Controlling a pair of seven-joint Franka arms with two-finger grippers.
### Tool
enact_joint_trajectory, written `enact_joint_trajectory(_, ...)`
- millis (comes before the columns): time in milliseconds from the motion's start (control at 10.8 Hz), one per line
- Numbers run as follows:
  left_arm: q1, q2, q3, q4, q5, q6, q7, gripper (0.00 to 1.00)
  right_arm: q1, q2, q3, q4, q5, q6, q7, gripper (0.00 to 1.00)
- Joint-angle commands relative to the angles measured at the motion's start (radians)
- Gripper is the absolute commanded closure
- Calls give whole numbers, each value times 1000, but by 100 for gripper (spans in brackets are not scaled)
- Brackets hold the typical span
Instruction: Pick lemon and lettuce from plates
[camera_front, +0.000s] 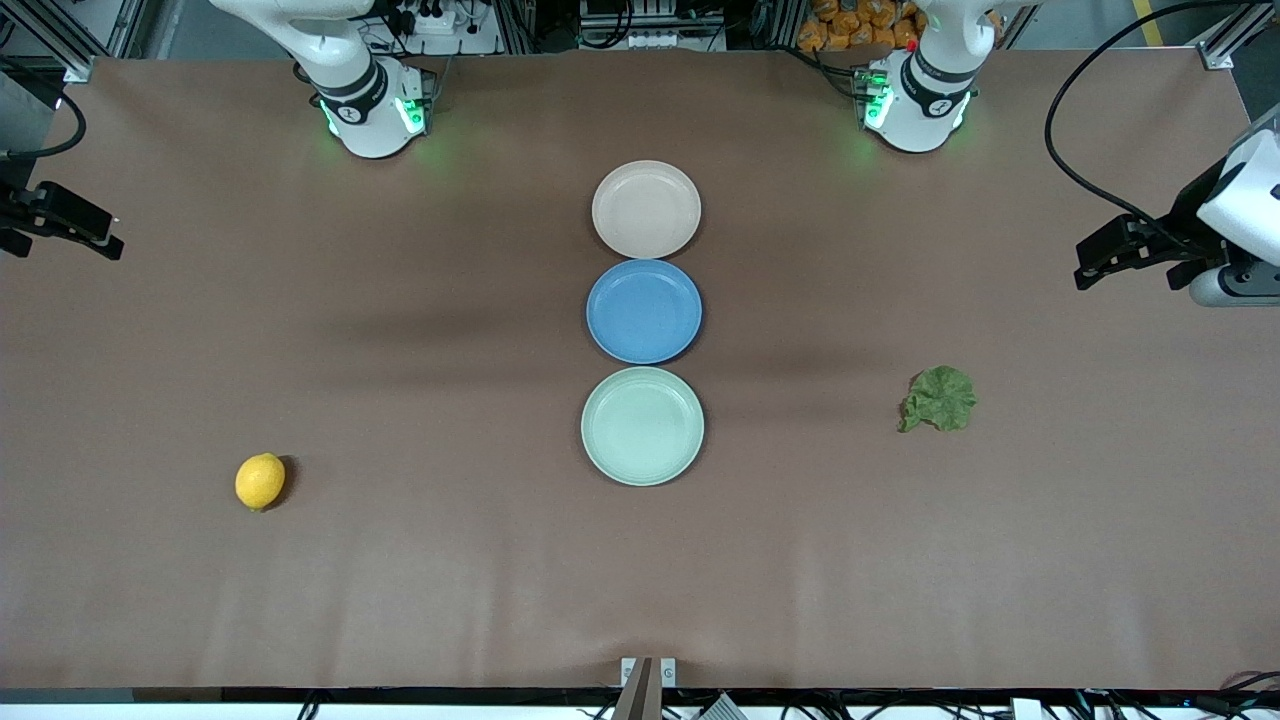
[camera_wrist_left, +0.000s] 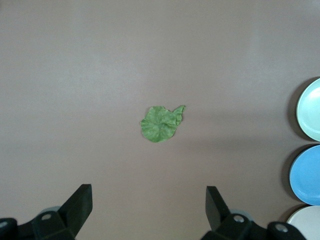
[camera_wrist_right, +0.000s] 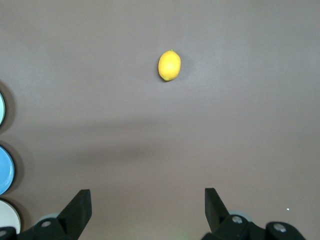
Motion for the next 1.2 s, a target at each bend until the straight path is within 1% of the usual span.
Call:
enact_joint_trajectory(0, -3, -6, 7, 48, -8, -53, 14, 0, 3, -16, 6, 10, -13, 21, -11, 0)
enact_joint_trajectory(185, -2, -6, 5, 50, -9, -60, 14, 0, 21, -13, 12, 6, -6, 43, -6, 0)
enact_joint_trajectory(278, -3, -5, 7, 69, -8, -69, 12, 0, 21, -10, 11, -3, -8, 57, 0, 0)
enact_joint_trajectory(1111, -2, -6, 8, 76, -5, -84, 14, 0, 18, -18, 9, -33, -17, 43, 3, 0)
